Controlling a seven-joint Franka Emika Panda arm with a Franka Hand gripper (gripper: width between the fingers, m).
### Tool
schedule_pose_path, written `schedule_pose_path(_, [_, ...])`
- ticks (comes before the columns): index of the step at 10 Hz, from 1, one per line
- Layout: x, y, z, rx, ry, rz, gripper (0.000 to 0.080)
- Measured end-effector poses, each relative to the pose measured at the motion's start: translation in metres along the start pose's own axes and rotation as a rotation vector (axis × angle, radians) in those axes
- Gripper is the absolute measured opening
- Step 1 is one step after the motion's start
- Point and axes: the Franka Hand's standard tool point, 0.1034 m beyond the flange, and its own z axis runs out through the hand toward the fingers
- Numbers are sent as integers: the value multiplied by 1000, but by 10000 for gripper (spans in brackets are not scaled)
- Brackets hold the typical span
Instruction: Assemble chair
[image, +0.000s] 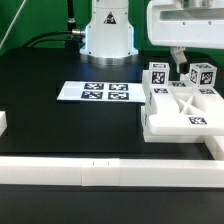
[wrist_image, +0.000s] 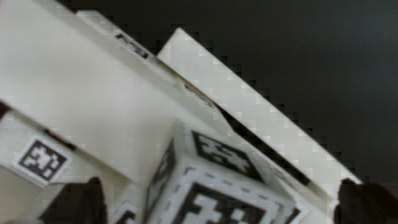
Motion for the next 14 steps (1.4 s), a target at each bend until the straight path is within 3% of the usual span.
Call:
schedule_pose_path(4, [-2,2,3,-28,-10,-478,648])
schedule_pose_path(6, [-2,-1,-1,-69,-10,-732,648])
schedule_pose_path(9, [-1,-1,-1,-82,-4,-914,634])
schedule_pose_path(11, [-1,-1,-1,-81,-4,-910,281])
schedule_pose_path(14, [2,0,-1,-61,9,-817,284])
